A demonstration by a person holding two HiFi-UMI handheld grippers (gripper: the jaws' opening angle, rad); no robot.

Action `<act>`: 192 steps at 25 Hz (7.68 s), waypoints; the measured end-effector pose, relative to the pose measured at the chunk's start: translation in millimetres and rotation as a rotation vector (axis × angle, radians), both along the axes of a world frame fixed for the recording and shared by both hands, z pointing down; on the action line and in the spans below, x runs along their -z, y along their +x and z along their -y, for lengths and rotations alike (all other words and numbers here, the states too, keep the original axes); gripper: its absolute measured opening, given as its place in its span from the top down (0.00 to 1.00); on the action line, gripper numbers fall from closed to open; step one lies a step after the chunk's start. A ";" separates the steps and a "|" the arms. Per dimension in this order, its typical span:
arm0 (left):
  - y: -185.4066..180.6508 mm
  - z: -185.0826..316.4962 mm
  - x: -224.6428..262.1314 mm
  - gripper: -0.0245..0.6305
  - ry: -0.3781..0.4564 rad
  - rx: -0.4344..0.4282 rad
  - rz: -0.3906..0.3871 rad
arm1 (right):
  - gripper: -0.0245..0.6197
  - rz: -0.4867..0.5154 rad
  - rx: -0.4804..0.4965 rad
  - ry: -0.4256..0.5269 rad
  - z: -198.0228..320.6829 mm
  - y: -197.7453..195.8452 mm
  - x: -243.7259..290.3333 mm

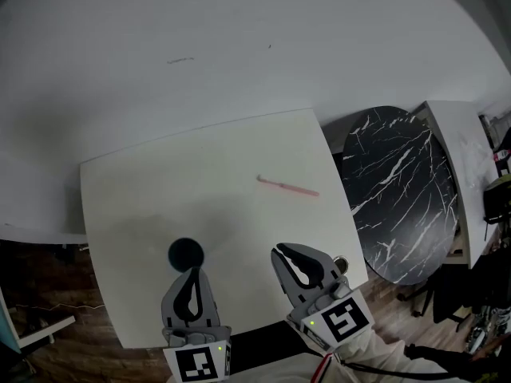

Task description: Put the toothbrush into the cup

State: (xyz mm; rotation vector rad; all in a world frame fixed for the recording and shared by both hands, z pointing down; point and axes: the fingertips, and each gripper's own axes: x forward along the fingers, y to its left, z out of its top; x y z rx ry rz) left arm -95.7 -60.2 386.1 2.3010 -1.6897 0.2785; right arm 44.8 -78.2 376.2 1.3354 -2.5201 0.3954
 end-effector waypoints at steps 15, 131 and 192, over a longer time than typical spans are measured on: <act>16.6 34.6 12.9 0.95 0.035 -0.004 0.008 | 0.93 0.039 -0.041 0.009 17.5 -16.1 -4.2; 106.0 92.9 -75.1 0.95 -0.111 -0.089 0.005 | 0.88 -0.547 0.413 -0.217 95.7 53.7 -145.8; -101.2 24.9 7.1 0.95 -0.001 0.199 0.085 | 0.89 0.038 0.286 0.086 46.7 -175.2 24.5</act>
